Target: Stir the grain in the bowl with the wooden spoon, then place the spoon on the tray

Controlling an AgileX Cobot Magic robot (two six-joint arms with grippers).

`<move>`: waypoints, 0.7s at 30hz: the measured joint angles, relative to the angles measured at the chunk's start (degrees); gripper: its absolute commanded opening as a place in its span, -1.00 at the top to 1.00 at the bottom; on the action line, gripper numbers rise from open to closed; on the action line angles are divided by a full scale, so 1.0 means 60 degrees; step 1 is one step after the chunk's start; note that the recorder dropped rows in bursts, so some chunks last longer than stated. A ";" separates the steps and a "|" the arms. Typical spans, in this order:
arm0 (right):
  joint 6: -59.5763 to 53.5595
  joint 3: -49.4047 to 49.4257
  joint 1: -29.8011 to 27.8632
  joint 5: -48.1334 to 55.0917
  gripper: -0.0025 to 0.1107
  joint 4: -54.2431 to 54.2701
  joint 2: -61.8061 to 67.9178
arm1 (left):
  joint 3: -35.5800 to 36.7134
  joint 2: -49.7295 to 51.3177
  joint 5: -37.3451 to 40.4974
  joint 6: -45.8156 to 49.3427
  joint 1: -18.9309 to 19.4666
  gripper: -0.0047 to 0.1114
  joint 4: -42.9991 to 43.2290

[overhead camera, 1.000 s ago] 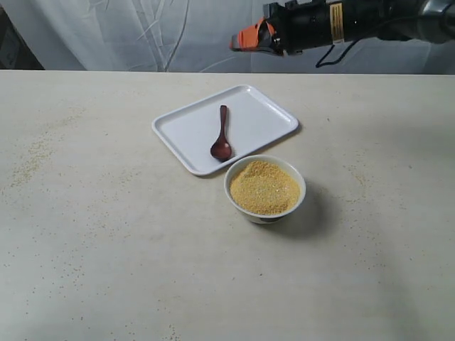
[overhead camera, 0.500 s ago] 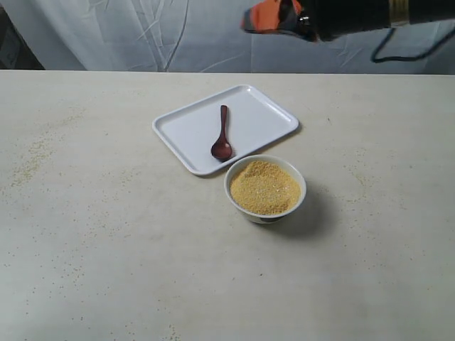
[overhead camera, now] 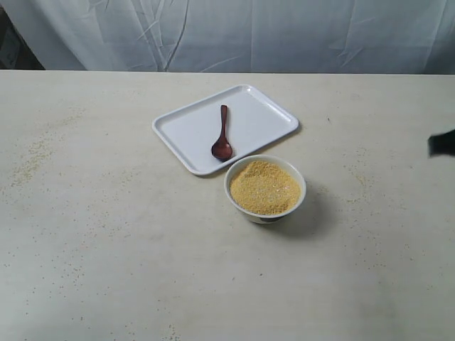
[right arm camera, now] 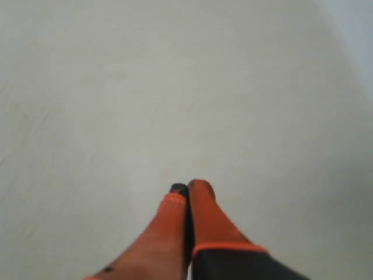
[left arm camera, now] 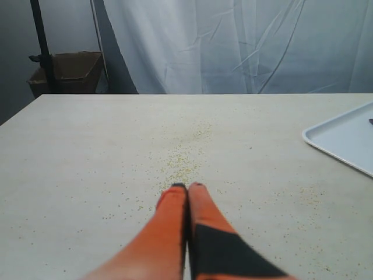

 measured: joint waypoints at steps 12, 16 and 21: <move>-1.0361 0.1677 0.0022 -0.1823 0.97 0.9961 -0.4243 | 0.0000 0.0000 0.0000 0.0000 0.0000 0.92 0.0000; -1.0504 0.2608 0.0022 -0.2402 0.97 1.0005 -0.6325 | 0.0000 0.0000 0.0000 0.0000 0.0000 0.92 0.0000; -1.0533 0.2731 0.0022 -0.2338 0.97 1.0069 -0.8372 | 0.0000 0.0000 0.0000 0.0000 0.0000 0.92 0.0000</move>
